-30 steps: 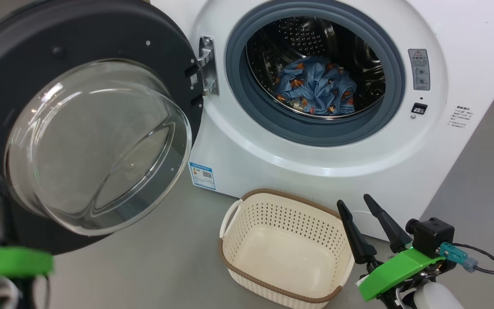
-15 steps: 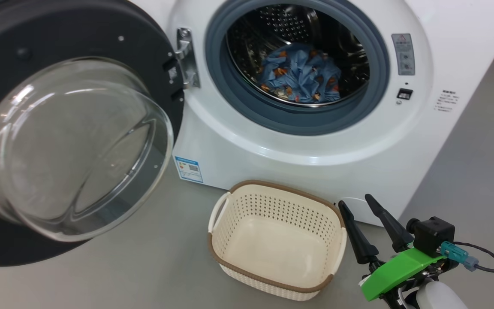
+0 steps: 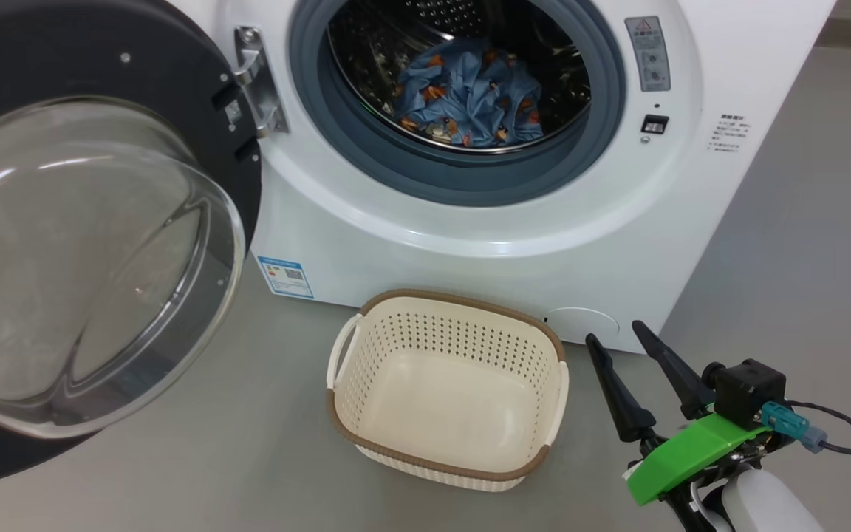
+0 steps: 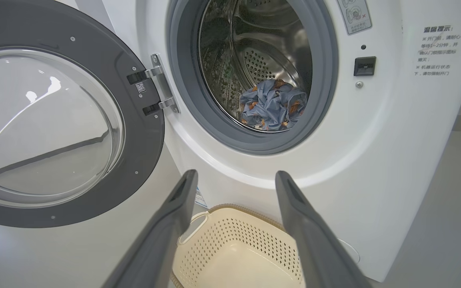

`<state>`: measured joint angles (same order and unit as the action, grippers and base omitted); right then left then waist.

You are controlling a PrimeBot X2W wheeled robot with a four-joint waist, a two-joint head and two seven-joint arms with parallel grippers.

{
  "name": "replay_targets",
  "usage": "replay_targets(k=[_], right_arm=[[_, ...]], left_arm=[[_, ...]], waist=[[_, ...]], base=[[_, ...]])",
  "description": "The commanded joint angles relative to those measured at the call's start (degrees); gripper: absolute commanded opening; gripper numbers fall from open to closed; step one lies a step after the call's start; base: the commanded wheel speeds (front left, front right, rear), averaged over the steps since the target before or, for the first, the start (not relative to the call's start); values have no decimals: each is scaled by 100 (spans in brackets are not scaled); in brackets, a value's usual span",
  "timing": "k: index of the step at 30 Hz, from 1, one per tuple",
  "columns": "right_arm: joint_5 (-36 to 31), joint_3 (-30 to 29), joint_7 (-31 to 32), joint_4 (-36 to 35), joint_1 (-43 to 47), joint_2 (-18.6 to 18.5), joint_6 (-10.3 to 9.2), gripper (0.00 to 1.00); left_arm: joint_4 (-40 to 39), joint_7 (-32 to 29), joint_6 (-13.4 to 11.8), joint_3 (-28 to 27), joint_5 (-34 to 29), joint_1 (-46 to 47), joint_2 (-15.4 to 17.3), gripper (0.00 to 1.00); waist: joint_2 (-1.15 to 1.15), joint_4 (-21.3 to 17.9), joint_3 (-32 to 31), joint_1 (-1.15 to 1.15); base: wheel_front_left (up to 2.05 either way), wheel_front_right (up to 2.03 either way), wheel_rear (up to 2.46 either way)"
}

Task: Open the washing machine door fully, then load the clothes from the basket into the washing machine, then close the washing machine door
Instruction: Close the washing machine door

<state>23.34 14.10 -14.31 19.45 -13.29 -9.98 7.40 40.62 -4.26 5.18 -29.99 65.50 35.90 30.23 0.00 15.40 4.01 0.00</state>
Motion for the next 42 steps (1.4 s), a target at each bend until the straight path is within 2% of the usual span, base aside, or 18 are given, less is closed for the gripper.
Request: replay_targets(k=[1, 10, 15, 21, 31, 42], right_arm=[[-92, 131, -69, -128, -206, -44, 9, 100], [-98, 143, -69, -110, -244, -72, 9, 100], [-120, 102, -69, -106, -213, -52, 9, 100], [-122, 113, -69, -85, -222, -13, 9, 100], [-50, 84, -69, -49, -115, 32, 9, 100], [44, 80, -69, -55, 20, 83, 9, 100]], left_arm=[[186, -78, 102, -121, 58, 276, 524, 0], [1184, -358, 202, -81, 220, 437, 832, 0], [1435, -781, 225, 68, 353, 524, 870, 0], [1239, -1503, 229, 353, 586, 471, 823, 0], [830, -3169, 230, 795, 1023, 27, 837, 0], [-1, -4771, 229, 911, 1752, -525, 627, 0]], waist=[[0, -71, 65, 0], [0, -153, 92, 0], [0, -126, 100, 0], [0, -72, 62, 0], [0, 3, -101, 0], [0, 146, -349, 0]], base=[[0, 0, 0], [0, 0, 0], [0, 0, 0], [0, 0, 0], [0, 0, 0], [0, 0, 0]])
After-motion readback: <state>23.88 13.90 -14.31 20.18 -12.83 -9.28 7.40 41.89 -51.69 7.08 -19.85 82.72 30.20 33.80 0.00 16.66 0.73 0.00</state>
